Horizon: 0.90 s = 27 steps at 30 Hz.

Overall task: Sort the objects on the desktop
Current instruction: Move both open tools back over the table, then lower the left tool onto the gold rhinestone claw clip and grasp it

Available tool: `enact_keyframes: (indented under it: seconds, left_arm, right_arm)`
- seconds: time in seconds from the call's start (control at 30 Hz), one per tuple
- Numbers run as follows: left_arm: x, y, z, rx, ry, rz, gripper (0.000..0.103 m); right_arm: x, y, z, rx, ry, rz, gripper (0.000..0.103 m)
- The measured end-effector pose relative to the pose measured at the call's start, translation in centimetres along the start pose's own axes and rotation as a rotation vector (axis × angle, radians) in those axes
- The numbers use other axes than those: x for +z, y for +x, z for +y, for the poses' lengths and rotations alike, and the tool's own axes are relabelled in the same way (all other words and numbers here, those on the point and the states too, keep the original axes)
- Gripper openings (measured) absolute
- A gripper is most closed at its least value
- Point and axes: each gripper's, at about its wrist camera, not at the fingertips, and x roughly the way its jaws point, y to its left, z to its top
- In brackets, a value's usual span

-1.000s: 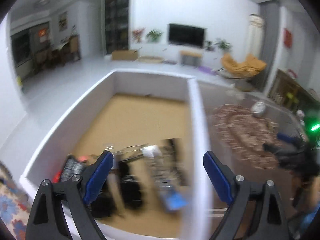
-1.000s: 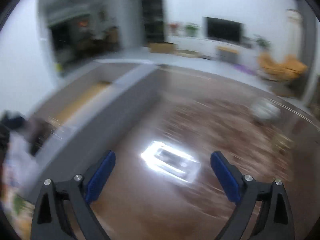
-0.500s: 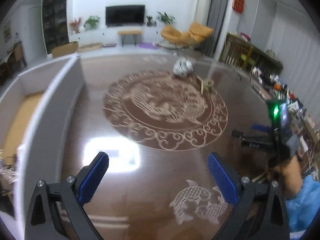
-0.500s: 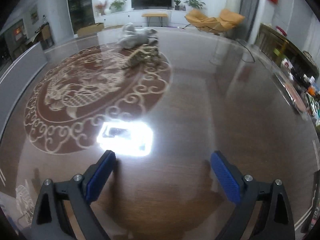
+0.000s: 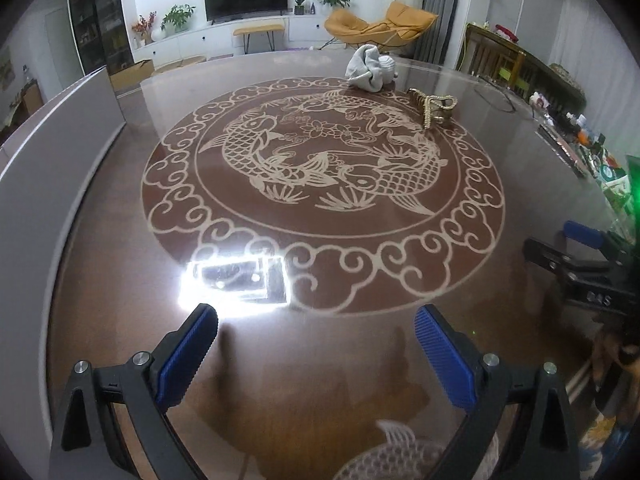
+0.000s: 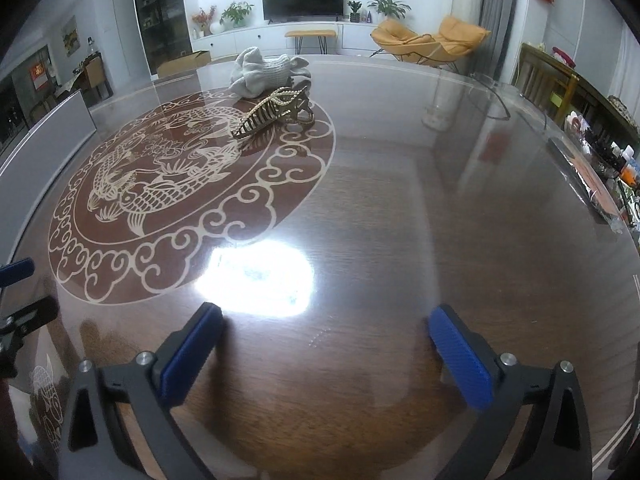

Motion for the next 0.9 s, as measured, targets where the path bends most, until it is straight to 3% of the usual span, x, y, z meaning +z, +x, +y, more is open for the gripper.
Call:
enact_keyframes:
  seconds: [0.37,0.7,0.77,0.9]
  left_arm:
    - [3.3,3.2,0.0,0.008,0.046,0.008,0.103]
    - [11.7,8.2,-0.5,-0.048,0.130,0.040,0.103]
    - [13.7,8.6,-1.1,-0.089,0.141,0.014,0.103]
    - [17.7,9.4,-3.7,-0.274,0.152,0.011,0.103]
  right_arm:
    - [-0.1,-0.1,0.3,0.000,0.000,0.000,0.103]
    - [0.0,0.0,-0.1,0.000,0.000,0.000,0.103]
    - [0.0,0.0,0.2,0.000,0.000,0.000,0.103]
    - [0.0,0.0,0.2,0.000,0.000,0.000,0.103]
